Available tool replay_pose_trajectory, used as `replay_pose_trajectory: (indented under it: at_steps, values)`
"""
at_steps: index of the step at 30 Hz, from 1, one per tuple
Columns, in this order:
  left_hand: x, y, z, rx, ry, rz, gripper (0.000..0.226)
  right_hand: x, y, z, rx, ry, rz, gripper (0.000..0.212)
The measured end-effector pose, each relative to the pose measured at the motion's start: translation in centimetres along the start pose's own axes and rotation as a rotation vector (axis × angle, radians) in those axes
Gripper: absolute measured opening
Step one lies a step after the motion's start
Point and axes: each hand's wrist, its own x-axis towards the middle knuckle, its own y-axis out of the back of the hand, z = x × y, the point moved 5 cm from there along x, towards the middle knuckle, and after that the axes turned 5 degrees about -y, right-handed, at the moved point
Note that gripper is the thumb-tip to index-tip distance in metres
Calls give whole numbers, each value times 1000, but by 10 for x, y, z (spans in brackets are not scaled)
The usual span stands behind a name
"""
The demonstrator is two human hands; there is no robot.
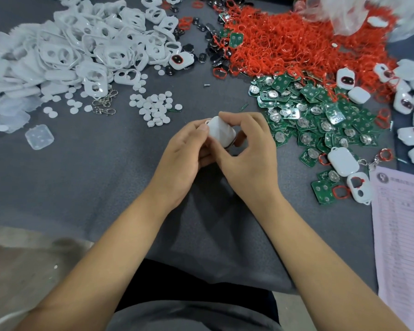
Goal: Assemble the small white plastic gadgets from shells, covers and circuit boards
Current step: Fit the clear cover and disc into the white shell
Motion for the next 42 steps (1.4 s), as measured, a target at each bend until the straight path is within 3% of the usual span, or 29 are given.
replay_pose_trajectory:
  at_steps: [11,18,20,24,28,34,42]
  values:
    - [-3,3,3,35,-19,68,28,-2,0,1,-25,57,-34,38]
    - [-1,5,1,16,-23,121,26,0,0,2,-14,153,-97,49]
    - [0,7,0,-17,-27,128,27,2,2,5,71,82,-93,47]
    - [1,8,-3,-49,-60,123,28,6,0,18,297,-179,-149,24]
    - [1,7,-3,-53,-61,90,29,6,-3,22,489,-288,-223,14]
    - [1,7,-2,57,-74,102,24,8,-2,25,616,-337,-233,9]
    - [-7,5,11,369,-244,215,10,11,2,23,661,-344,-257,13]
